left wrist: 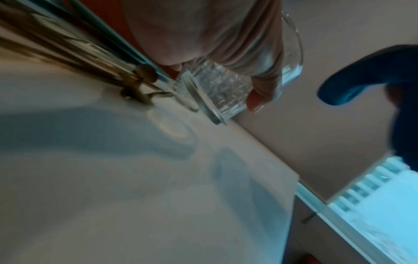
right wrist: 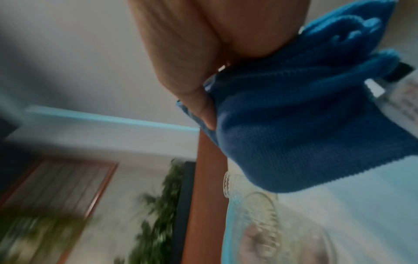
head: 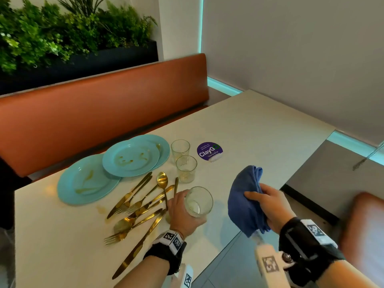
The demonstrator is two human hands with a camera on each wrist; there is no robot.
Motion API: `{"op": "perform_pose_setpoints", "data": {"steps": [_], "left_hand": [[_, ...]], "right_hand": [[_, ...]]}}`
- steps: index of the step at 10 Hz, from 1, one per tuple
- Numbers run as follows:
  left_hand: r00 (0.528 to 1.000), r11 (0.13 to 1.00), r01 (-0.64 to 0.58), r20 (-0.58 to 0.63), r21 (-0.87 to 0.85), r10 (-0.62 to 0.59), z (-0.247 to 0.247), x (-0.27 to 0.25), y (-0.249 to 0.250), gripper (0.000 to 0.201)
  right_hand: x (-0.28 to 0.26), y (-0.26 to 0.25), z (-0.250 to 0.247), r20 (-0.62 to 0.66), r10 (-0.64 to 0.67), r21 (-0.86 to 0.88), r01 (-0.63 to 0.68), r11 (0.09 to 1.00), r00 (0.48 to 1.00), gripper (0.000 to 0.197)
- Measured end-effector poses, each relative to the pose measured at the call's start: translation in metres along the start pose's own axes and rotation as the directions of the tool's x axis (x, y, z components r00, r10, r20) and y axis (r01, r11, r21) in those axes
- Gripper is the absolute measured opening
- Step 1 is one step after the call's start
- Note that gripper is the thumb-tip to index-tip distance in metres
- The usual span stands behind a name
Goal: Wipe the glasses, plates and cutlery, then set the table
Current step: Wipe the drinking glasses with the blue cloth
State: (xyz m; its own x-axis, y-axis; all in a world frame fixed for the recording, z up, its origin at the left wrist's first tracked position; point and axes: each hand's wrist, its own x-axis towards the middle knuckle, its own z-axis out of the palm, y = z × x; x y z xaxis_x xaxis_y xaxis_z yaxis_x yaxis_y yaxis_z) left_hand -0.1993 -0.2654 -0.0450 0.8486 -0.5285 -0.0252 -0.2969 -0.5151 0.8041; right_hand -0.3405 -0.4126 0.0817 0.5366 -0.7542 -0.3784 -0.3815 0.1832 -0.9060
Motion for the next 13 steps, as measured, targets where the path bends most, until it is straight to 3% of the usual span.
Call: {"op": "perform_pose_setpoints", "data": {"steps": [1, 2, 3, 4, 5, 6, 7, 8, 9, 10, 11, 12, 13], "left_hand": [[0.976, 0.971, -0.218, -0.025, -0.095, 0.217, -0.009, -0.003, 0.024, 0.100], [0.957, 0.937, -0.270, 0.046, -0.220, 0.286, -0.021, -0.004, 0.048, 0.087], [0.957, 0.919, -0.237, 0.087, -0.314, 0.276, -0.031, -0.005, 0.063, 0.084], [0.952, 0.930, -0.271, 0.073, -0.247, 0.297, -0.050, -0.004, 0.079, 0.076], [0.933, 0.942, -0.318, 0.142, -0.110, 0.332, -0.056, 0.000, 0.083, 0.065], [0.901, 0.923, -0.376, 0.201, -0.074, 0.384, -0.062, -0.003, 0.086, 0.067], [0.832, 0.865, -0.499, 0.307, 0.051, 0.462, -0.069, -0.012, 0.094, 0.077], [0.787, 0.807, -0.575, 0.360, 0.136, 0.500, -0.070, -0.015, 0.095, 0.073], [0.818, 0.830, -0.544, 0.299, 0.122, 0.492, -0.068, -0.018, 0.094, 0.076], [0.871, 0.882, -0.469, 0.194, 0.054, 0.451, -0.068, -0.019, 0.098, 0.083], [0.861, 0.862, -0.499, 0.159, 0.083, 0.483, -0.070, -0.015, 0.108, 0.082], [0.847, 0.850, -0.521, 0.165, 0.072, 0.505, -0.073, -0.011, 0.113, 0.085], [0.860, 0.869, -0.493, 0.162, 0.028, 0.483, -0.073, -0.012, 0.113, 0.085]], "right_hand": [[-0.008, -0.010, 0.008, 0.050, -0.352, -0.447, 0.336, 0.829, 0.935, 0.009], [-0.026, -0.014, 0.024, 0.214, -0.574, -0.557, 0.581, 0.593, 0.791, 0.025], [-0.045, -0.016, 0.034, 0.523, -0.606, -0.656, 0.737, 0.163, 0.599, 0.062], [-0.046, -0.018, 0.035, 0.725, -0.509, -0.648, 0.709, -0.278, 0.464, 0.089], [-0.034, -0.032, 0.033, 0.809, -0.404, -0.572, 0.730, -0.374, 0.427, 0.078], [-0.026, -0.039, 0.034, 0.925, -0.350, -0.277, 0.895, -0.350, 0.150, 0.036], [-0.018, -0.032, 0.032, 0.984, -0.139, -0.161, 0.904, -0.397, 0.114, 0.016], [-0.011, -0.016, 0.031, 0.961, -0.151, -0.271, 0.891, -0.365, 0.231, 0.014], [-0.010, -0.017, 0.037, 0.941, -0.205, -0.325, 0.895, -0.306, 0.271, 0.035], [-0.014, -0.036, 0.024, 0.954, -0.223, -0.279, 0.871, -0.404, 0.202, 0.032], [-0.018, -0.035, 0.015, 0.917, -0.377, -0.317, 0.812, -0.490, 0.131, 0.016], [-0.019, -0.028, 0.015, 0.824, -0.560, -0.432, 0.729, -0.532, 0.080, 0.040], [-0.026, -0.035, 0.008, 0.828, -0.554, -0.446, 0.702, -0.555, 0.087, 0.036]]}}
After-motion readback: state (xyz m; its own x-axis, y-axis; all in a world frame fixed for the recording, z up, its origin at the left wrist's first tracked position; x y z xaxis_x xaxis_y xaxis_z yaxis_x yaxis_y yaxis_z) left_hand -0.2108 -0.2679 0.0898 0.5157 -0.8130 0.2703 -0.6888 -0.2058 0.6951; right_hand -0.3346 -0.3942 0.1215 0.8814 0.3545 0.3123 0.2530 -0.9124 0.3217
